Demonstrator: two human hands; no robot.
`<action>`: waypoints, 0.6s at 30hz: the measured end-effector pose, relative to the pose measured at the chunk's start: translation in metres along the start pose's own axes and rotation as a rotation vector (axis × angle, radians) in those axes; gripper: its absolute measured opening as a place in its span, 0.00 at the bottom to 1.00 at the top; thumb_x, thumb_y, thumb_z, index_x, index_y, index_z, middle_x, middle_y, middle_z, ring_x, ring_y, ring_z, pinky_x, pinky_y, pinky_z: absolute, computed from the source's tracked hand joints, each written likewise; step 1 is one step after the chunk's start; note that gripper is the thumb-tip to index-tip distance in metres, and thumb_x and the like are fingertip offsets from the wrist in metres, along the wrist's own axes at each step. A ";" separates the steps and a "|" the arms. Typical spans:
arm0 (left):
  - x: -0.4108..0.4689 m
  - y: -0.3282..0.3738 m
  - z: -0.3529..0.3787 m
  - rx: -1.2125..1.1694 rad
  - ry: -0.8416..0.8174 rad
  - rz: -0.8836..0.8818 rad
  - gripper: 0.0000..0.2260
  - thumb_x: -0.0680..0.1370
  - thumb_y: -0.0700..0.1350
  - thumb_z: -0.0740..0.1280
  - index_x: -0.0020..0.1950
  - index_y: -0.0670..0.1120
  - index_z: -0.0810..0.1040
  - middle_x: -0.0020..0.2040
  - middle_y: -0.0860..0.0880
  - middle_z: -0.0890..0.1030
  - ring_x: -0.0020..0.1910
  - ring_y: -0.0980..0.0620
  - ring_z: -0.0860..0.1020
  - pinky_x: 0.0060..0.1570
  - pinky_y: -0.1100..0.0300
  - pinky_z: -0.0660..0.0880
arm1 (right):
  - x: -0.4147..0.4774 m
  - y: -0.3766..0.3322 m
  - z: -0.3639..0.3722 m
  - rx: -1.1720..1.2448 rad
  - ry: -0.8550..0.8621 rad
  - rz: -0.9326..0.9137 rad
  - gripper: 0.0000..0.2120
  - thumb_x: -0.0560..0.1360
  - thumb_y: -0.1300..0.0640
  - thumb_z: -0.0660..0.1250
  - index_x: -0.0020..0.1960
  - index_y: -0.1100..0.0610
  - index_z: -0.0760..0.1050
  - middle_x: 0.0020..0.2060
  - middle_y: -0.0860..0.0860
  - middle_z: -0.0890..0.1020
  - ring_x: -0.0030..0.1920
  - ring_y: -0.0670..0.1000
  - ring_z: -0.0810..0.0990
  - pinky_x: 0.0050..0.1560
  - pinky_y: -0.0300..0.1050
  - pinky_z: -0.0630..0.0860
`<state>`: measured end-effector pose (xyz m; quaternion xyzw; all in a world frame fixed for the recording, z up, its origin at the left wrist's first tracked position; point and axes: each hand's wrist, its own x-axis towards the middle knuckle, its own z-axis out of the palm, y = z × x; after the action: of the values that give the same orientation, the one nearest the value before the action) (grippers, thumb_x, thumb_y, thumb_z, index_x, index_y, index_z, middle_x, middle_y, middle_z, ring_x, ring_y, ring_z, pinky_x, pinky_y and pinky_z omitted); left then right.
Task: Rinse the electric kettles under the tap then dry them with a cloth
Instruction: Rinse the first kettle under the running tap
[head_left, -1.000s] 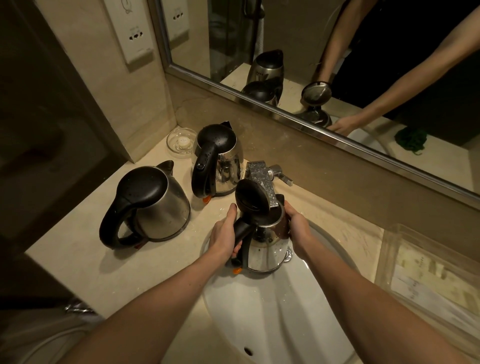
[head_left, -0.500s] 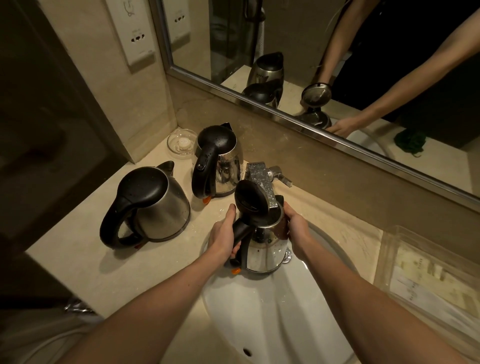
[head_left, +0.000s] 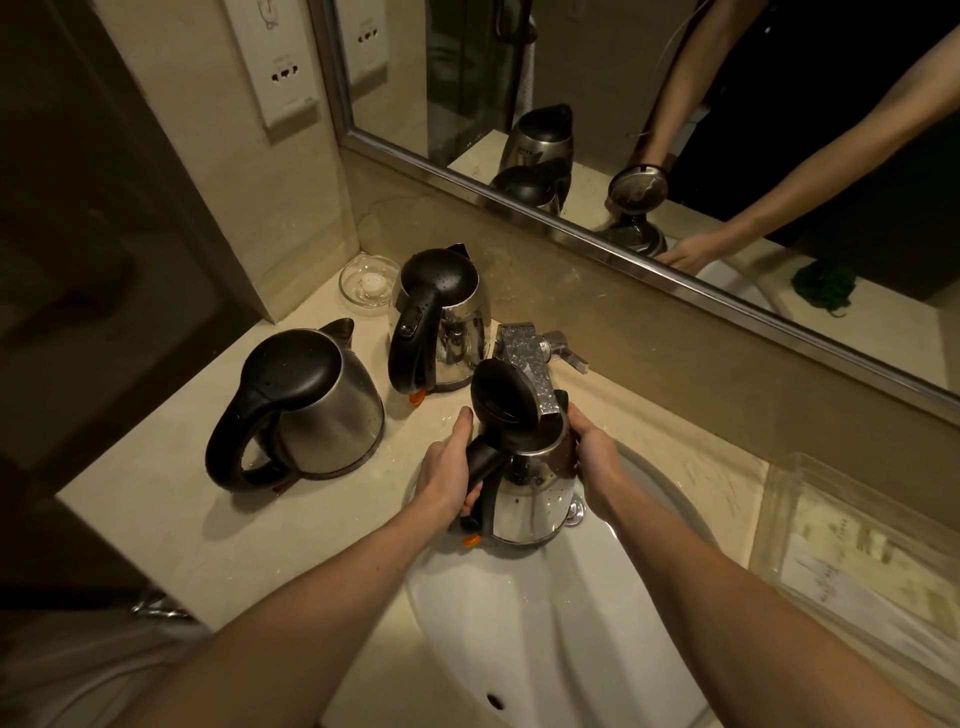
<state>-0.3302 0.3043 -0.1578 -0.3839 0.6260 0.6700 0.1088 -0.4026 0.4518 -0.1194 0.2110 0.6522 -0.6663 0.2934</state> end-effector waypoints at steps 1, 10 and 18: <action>0.000 0.000 0.000 -0.001 0.000 0.001 0.33 0.80 0.69 0.51 0.45 0.40 0.75 0.28 0.46 0.73 0.20 0.54 0.72 0.23 0.63 0.68 | -0.001 0.000 0.001 0.001 0.000 -0.001 0.17 0.85 0.54 0.52 0.71 0.48 0.71 0.44 0.48 0.83 0.39 0.46 0.81 0.28 0.35 0.76; 0.001 0.001 -0.002 -0.003 0.008 0.004 0.33 0.80 0.70 0.52 0.43 0.41 0.76 0.28 0.47 0.73 0.21 0.53 0.72 0.25 0.62 0.69 | -0.001 0.000 0.004 0.026 0.016 0.013 0.18 0.85 0.52 0.53 0.72 0.49 0.71 0.45 0.49 0.82 0.41 0.47 0.79 0.38 0.39 0.76; 0.000 0.001 -0.001 -0.002 0.005 -0.007 0.33 0.80 0.70 0.52 0.44 0.41 0.77 0.27 0.47 0.73 0.21 0.53 0.72 0.24 0.63 0.69 | -0.003 -0.001 0.005 0.039 0.026 0.016 0.18 0.84 0.52 0.54 0.73 0.49 0.70 0.47 0.49 0.82 0.42 0.47 0.79 0.39 0.41 0.75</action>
<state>-0.3305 0.3028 -0.1573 -0.3880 0.6242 0.6692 0.1094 -0.4001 0.4474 -0.1163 0.2309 0.6411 -0.6737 0.2860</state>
